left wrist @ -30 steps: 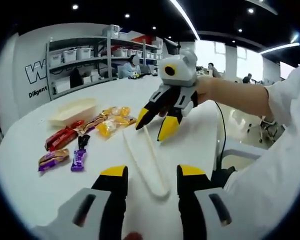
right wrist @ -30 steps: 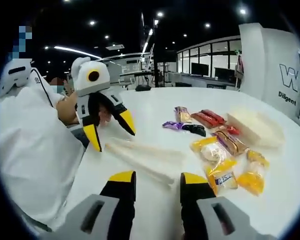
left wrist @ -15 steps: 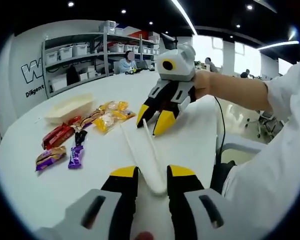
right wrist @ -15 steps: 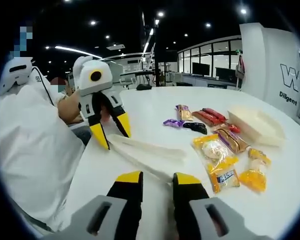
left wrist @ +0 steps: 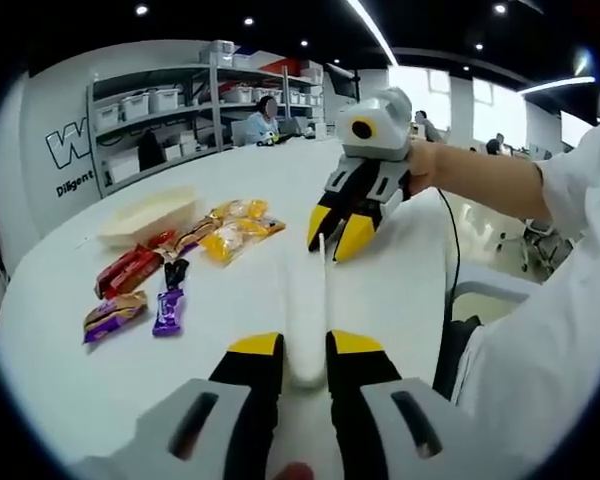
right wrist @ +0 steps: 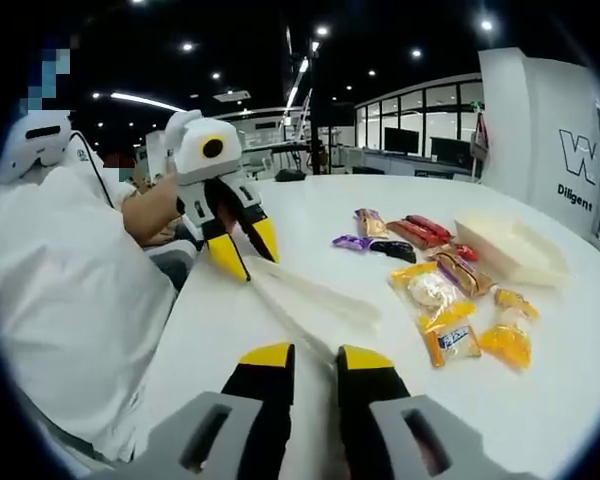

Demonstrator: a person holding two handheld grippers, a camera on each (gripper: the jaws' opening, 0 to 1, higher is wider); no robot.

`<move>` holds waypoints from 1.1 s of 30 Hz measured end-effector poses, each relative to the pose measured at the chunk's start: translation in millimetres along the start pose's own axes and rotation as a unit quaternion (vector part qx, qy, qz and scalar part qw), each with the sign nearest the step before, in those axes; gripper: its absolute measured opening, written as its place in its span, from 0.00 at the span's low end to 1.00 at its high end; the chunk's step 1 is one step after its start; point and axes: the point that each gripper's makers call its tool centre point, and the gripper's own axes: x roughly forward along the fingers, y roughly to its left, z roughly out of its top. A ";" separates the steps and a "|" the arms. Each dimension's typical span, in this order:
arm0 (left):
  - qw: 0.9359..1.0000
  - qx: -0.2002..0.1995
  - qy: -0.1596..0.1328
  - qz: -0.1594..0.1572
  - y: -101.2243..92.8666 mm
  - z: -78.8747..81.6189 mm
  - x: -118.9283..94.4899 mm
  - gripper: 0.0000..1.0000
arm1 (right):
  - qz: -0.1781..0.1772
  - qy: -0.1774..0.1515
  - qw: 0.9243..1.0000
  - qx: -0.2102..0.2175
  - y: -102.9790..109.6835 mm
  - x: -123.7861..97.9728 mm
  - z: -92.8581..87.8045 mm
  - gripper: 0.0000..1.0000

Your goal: Place the target food into the container with the food tongs after gripping and lifting it, then release it inside without dropping or visibly crushing the food.

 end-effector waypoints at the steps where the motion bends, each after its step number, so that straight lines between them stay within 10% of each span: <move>1: 1.000 0.000 0.000 0.001 0.7 0.0 -0.1 0.16 | 0.000 0.000 1.000 -0.001 0.1 -1.0 -0.6 0.10; 33: 1.000 -0.009 0.007 0.014 26.1 -3.3 0.4 0.21 | 0.023 0.001 0.999 -0.032 33.2 -7.5 -5.2 0.05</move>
